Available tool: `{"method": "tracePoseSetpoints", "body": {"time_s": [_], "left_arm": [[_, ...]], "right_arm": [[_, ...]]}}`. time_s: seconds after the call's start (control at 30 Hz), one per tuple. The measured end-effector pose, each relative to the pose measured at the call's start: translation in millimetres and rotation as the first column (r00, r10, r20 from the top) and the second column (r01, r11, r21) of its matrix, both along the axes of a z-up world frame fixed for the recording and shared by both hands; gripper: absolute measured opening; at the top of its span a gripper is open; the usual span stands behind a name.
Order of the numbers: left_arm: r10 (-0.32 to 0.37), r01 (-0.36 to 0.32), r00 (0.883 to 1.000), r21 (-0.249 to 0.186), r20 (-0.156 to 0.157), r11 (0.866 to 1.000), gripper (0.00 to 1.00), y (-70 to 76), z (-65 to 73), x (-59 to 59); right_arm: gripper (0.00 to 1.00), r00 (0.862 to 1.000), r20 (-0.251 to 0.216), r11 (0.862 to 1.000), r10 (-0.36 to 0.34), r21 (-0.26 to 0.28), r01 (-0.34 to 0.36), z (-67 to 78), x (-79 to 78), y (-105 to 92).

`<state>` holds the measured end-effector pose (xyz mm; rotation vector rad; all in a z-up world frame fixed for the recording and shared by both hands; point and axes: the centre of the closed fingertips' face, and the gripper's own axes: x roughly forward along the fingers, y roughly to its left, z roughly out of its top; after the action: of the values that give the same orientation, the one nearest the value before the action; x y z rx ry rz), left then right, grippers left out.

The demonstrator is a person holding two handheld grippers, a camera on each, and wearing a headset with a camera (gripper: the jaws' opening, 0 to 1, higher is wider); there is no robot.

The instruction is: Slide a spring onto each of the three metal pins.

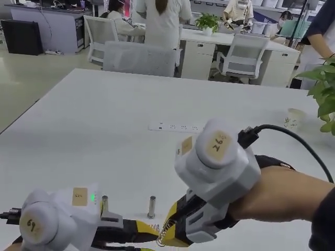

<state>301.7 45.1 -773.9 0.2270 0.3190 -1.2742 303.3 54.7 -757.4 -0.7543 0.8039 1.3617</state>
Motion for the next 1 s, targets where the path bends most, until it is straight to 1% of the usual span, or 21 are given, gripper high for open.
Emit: {"method": "tracePoseSetpoints", "body": {"time_s": [0.2, 0.27, 0.33, 0.47, 0.57, 0.63, 0.8, 0.9, 1.0], "left_arm": [[0.038, -0.038, 0.999, -0.005, -0.022, 0.999, 0.15, 9.8, -3.8, 0.8], [0.058, -0.058, 0.998, -0.008, -0.033, 0.998, 0.21, 13.9, -4.7, 1.6], [0.091, -0.092, 0.994, -0.015, -0.052, 0.996, 0.26, 19.6, -5.3, 3.3], [0.143, -0.146, 0.987, -0.040, -0.075, 0.988, 0.30, 31.6, -3.6, 5.2], [0.179, -0.183, 0.980, -0.039, -0.082, 0.982, 0.35, 40.4, -4.8, 6.2], [0.207, -0.212, 0.974, -0.048, -0.091, 0.976, 0.40, 46.8, -4.0, 6.9], [0.252, -0.257, 0.963, -0.043, -0.099, 0.966, 0.45, 59.9, -6.8, 7.1], [0.284, -0.290, 0.953, -0.050, -0.102, 0.956, 0.48, 68.0, -6.7, 9.7], [0.310, -0.316, 0.945, -0.051, -0.099, 0.947, 0.52, 72.9, -6.7, 11.5]], "right_arm": [[0.08, 1.000, 0.003, 1.000, -0.016, 0.001, 0.016, 1.4, 3.0, -5.4], [0.08, 1.000, 0.005, 1.000, -0.020, -0.001, 0.020, 1.1, 3.7, -6.9], [0.08, 1.000, 0.004, 1.000, -0.025, -0.004, 0.025, 0.8, 4.0, -8.2], [0.08, 1.000, 0.007, 1.000, -0.028, -0.012, 0.028, -0.4, 4.7, -10.5], [0.08, 0.999, 0.007, 0.999, -0.032, -0.013, 0.032, -1.0, 5.2, -12.0], [0.08, 0.999, 0.009, 0.999, -0.034, -0.014, 0.034, -0.8, 5.6, -13.0], [0.08, 0.999, 0.011, 0.999, -0.041, -0.020, 0.041, -0.9, 7.4, -16.7], [0.08, 0.999, 0.013, 0.999, -0.048, -0.020, 0.048, -0.5, 9.5, -19.8], [0.08, 0.998, 0.014, 0.998, -0.059, -0.019, 0.059, 0.8, 13.4, -24.5]]}}
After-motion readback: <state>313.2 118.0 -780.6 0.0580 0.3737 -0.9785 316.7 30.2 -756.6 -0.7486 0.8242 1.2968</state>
